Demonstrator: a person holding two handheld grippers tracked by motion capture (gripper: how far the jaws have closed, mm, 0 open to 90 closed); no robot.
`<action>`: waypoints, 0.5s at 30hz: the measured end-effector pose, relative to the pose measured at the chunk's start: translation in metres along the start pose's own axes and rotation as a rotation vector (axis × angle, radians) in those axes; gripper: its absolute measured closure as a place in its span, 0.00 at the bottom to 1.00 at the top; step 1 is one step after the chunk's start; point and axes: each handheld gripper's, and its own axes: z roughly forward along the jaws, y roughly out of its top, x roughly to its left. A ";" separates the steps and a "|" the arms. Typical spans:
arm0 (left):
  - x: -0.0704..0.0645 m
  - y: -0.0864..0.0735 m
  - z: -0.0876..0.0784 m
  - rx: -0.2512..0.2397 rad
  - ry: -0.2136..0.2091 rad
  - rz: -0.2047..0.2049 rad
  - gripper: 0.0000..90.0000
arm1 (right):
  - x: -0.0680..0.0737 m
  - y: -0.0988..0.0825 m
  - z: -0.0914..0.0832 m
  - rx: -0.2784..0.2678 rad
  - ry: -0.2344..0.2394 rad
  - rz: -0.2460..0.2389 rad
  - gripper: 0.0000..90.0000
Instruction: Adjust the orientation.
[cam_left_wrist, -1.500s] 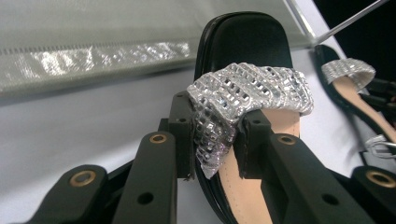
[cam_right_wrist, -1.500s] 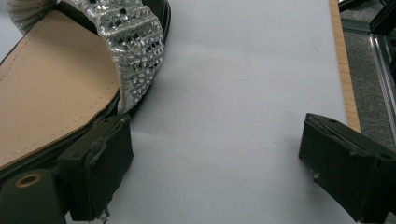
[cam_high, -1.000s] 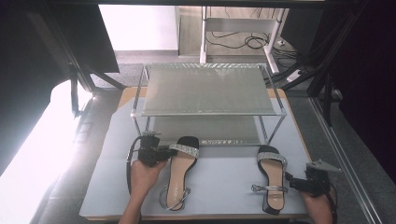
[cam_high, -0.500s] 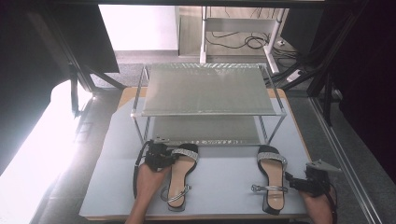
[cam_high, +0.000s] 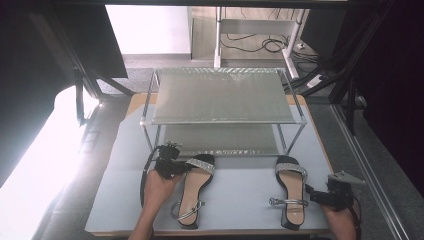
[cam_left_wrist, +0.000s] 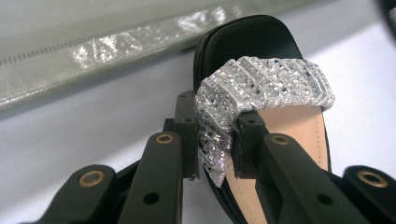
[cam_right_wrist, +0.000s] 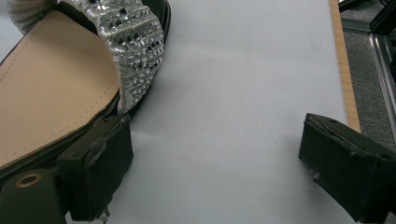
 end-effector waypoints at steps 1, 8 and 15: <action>-0.001 0.001 -0.004 -0.006 -0.010 -0.017 0.85 | 0.000 0.000 0.000 0.000 0.000 0.000 0.11; -0.005 0.010 -0.031 -0.025 -0.079 -0.030 0.84 | 0.000 0.000 0.000 0.001 0.000 -0.001 0.11; -0.006 0.021 -0.055 -0.034 -0.145 -0.057 0.84 | 0.000 0.000 0.000 0.000 0.000 -0.001 0.11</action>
